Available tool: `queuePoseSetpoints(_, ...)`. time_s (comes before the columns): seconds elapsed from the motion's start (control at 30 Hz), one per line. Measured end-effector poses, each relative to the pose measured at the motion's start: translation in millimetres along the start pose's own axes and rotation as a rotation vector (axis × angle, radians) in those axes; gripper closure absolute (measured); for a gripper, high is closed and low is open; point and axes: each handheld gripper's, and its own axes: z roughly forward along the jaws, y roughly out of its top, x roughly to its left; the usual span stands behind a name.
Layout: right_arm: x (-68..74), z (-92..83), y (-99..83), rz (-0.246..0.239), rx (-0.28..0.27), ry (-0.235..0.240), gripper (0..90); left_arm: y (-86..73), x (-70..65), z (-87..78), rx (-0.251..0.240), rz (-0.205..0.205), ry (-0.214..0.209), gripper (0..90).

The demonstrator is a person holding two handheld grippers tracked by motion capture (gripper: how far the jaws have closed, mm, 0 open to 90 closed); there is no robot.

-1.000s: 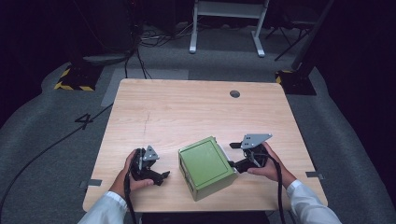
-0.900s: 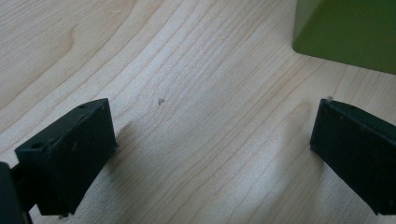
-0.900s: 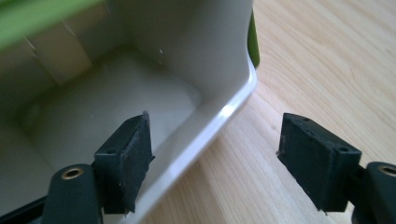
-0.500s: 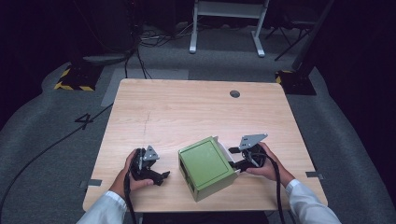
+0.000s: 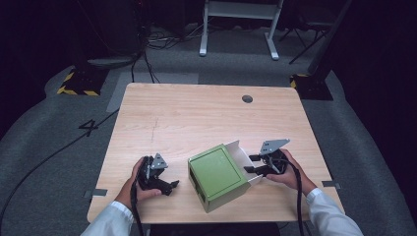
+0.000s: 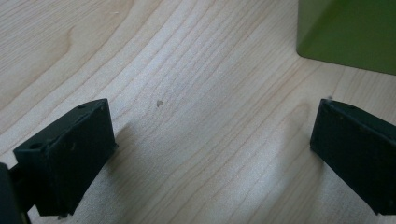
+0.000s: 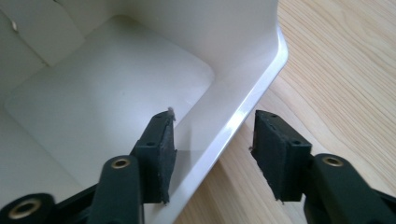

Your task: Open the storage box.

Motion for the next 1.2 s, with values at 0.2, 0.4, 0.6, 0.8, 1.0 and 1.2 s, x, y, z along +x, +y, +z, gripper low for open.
queuePoseSetpoints(0.2,-9.7,-4.2,-7.0,0.033,0.003,-0.013,54.1,0.1,-0.3,0.2,0.0,0.0,0.0,0.2)
queuePoseSetpoints(0.4,-13.4,-7.0,-9.2,0.045,-0.001,-0.027,55.8,0.0,-0.5,0.1,-0.002,0.0,0.003,0.3)
queuePoseSetpoints(0.6,-20.9,-11.9,-16.3,0.067,-0.015,-0.026,56.2,0.1,-0.5,0.1,-0.002,0.0,0.003,0.3)
queuePoseSetpoints(0.8,-26.8,-18.5,-22.8,0.076,-0.018,-0.041,56.1,-0.2,-1.1,0.1,-0.003,-0.007,0.005,0.4)
queuePoseSetpoints(1.0,-31.3,-17.8,-23.7,0.067,-0.014,-0.039,55.3,-0.2,-1.1,0.1,-0.003,-0.008,0.005,0.3)
queuePoseSetpoints(1.2,-35.3,-19.1,-25.1,0.07,-0.011,-0.05,55.4,-0.2,-1.0,0.1,-0.004,-0.007,0.005,0.3)
